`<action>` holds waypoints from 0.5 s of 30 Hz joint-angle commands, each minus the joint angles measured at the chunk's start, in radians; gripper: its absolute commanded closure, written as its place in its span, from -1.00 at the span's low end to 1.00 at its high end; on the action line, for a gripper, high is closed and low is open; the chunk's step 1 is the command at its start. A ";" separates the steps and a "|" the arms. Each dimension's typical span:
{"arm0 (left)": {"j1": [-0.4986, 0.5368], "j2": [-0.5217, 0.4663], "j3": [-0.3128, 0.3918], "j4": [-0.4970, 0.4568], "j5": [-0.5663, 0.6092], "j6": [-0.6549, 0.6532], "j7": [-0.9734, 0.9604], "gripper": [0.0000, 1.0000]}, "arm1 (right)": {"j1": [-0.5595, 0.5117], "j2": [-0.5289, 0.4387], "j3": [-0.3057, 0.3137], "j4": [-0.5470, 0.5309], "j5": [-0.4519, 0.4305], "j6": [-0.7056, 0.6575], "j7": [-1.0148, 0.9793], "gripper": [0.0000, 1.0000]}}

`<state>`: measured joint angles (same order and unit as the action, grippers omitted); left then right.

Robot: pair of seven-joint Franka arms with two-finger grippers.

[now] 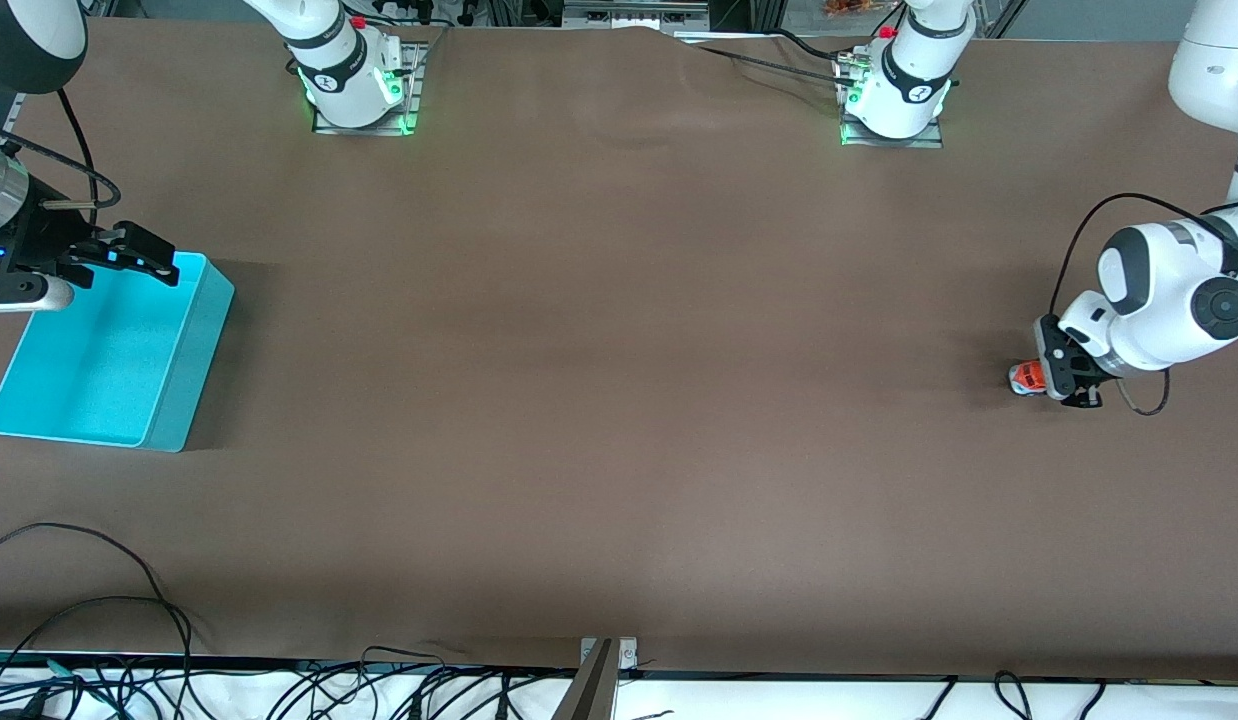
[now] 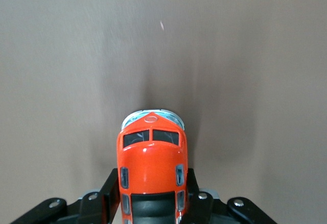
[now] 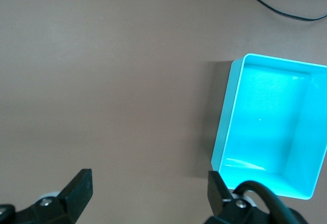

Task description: Wind up bus and store in blue box

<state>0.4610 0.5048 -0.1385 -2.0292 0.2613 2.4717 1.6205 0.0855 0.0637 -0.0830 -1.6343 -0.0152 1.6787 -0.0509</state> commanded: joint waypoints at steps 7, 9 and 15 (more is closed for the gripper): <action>0.067 0.087 -0.001 0.018 0.044 0.003 0.091 0.85 | 0.005 0.011 -0.001 0.024 0.000 -0.008 0.008 -1.00; 0.076 0.087 -0.001 0.020 0.044 0.003 0.113 0.85 | 0.005 0.010 -0.001 0.024 0.000 -0.008 0.008 -1.00; 0.099 0.087 0.002 0.030 0.044 0.003 0.160 0.85 | 0.005 0.010 -0.001 0.024 0.000 -0.008 0.008 -1.00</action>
<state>0.5225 0.5162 -0.1392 -2.0097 0.2616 2.4717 1.7258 0.0855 0.0647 -0.0830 -1.6343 -0.0152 1.6787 -0.0509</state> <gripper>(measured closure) 0.476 0.000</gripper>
